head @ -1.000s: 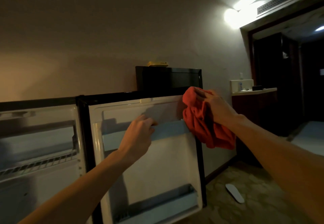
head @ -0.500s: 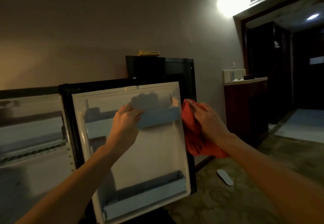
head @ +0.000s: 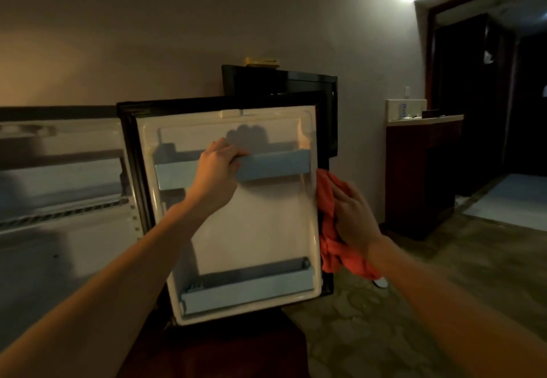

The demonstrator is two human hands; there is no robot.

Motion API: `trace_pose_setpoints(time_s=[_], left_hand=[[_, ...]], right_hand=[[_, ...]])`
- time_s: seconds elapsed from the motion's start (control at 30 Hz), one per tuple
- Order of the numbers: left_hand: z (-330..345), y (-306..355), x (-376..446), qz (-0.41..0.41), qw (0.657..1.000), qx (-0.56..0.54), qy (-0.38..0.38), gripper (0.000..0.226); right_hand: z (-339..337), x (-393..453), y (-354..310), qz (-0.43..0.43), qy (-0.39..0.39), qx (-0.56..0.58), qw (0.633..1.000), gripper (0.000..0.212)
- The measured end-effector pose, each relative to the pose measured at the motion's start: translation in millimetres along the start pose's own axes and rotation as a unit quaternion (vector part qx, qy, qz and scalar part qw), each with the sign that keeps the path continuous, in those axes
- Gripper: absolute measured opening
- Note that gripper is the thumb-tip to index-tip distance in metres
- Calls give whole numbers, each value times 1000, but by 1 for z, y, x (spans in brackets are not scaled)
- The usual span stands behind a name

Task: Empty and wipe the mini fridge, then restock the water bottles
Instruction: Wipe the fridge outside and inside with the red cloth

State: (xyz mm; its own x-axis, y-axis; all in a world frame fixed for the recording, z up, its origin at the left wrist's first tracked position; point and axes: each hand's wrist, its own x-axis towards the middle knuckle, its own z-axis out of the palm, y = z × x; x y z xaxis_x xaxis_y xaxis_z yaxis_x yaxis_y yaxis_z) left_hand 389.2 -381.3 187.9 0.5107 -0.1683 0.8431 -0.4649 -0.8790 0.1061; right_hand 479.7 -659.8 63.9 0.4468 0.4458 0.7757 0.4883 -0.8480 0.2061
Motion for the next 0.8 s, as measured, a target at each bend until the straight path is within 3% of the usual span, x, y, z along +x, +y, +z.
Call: trace_pose_setpoints(time_s=[0.13,0.23,0.3,0.5,0.63,0.8], left_hand=[[-1,-1,-3,0,1000,6,4,26],[0,-3,-3,8,1000,4,-1,27],[-1,-3,-4,13,1000,4,-5,28],[-1,-8,-5,20,1000,8,-5,27],[-2,-7,-7,25,1000,1,-3,28],[-3,-8,-6,31,999,3,-15,31]], right_hand=[[14,-54,-26,35,-59,38,997,76],[18,-78,-40,40,-51,60,996,56],[17,-82,-38,22,-65,28,997,55],[2,-45,-24,64,10,46,997,51],[20,-60,-28,63,-38,48,996,68],[44,-92,-43,75,-30,46,996,73]])
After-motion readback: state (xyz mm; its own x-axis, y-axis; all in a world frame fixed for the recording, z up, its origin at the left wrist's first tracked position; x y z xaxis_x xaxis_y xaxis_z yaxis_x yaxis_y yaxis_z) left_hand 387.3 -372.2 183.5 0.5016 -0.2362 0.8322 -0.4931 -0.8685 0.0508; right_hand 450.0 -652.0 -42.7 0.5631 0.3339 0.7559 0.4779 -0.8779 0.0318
